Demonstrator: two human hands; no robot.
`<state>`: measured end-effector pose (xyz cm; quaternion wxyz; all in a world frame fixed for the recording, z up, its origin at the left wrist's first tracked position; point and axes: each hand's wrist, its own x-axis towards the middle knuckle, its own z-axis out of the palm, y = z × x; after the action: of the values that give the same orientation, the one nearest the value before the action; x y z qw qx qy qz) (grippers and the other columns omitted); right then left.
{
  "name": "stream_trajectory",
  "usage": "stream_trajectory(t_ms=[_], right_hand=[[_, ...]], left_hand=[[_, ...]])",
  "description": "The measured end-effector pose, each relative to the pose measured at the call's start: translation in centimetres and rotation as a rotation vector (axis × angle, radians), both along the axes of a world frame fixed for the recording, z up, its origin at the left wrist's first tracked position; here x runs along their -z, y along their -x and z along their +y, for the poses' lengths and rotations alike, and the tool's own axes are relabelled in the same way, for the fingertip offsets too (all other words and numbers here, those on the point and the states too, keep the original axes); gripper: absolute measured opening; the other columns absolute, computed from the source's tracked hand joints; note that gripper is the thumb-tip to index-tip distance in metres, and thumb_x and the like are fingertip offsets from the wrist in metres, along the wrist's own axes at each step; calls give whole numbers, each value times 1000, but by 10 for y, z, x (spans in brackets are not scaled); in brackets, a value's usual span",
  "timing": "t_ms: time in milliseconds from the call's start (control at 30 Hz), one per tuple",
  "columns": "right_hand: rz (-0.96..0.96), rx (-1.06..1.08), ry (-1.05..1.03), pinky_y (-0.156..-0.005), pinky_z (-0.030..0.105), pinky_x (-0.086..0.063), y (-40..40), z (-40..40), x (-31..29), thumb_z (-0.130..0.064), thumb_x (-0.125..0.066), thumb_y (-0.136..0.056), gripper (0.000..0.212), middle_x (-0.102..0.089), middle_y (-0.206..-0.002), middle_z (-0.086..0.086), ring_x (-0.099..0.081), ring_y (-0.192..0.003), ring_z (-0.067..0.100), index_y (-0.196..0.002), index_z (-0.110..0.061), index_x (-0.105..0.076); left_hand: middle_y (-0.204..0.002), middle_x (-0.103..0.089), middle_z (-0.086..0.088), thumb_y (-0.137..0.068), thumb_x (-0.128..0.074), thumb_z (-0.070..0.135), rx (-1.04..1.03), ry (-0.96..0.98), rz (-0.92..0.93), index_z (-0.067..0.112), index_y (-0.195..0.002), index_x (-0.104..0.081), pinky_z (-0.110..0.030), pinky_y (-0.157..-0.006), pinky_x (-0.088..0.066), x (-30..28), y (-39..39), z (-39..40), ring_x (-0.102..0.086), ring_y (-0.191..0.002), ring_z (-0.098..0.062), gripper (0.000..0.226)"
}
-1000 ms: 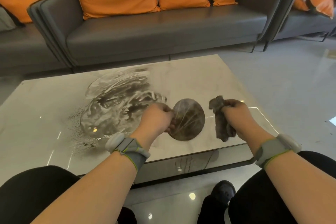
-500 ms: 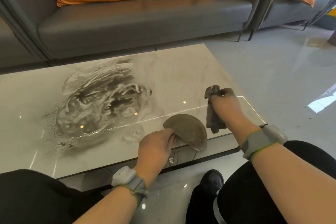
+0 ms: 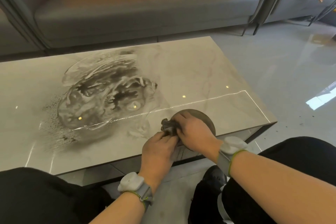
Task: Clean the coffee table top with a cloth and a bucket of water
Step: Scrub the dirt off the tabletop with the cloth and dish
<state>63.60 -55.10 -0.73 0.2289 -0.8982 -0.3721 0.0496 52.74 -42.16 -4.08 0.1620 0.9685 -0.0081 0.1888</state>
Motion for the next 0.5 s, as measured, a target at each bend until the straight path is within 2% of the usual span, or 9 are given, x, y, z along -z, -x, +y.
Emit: stream_trajectory(t_ms=[100, 167, 400, 500], right_hand=[[-80, 28, 30, -66, 43, -51, -13, 3, 0, -20, -52, -88, 22, -56, -100, 4, -58, -83, 27, -110, -20, -54], [-107, 141, 41, -68, 44, -51, -31, -3, -1, -19, -53, -86, 21, -56, -98, 7, -57, -84, 32, -107, -18, -53], [-63, 494, 121, -68, 40, -45, -79, -47, -3, -10, -54, -88, 25, -54, -105, 19, -58, -91, 42, -113, -8, -53], [35, 651, 134, -77, 43, -50, -95, -62, -6, -11, -52, -90, 29, -54, -113, 21, -57, -97, 44, -119, -8, -53]], left_hand=[[-80, -69, 10, -84, -66, 21, -5, -15, -20, 25, -86, -71, -34, -55, -51, -2, -1, -1, -63, -82, -17, 7], [-73, -66, 10, -84, -66, 20, -18, -57, -21, 25, -80, -68, -33, -51, -49, -2, -3, -2, -62, -77, -16, 7], [-69, -62, 11, -86, -66, 21, -39, -69, 46, 26, -77, -67, -32, -49, -46, -2, -5, -6, -57, -73, -13, 11], [-67, -62, 12, -84, -67, 25, -55, -69, 140, 29, -74, -65, -30, -47, -45, -10, -7, -7, -58, -70, -11, 11]])
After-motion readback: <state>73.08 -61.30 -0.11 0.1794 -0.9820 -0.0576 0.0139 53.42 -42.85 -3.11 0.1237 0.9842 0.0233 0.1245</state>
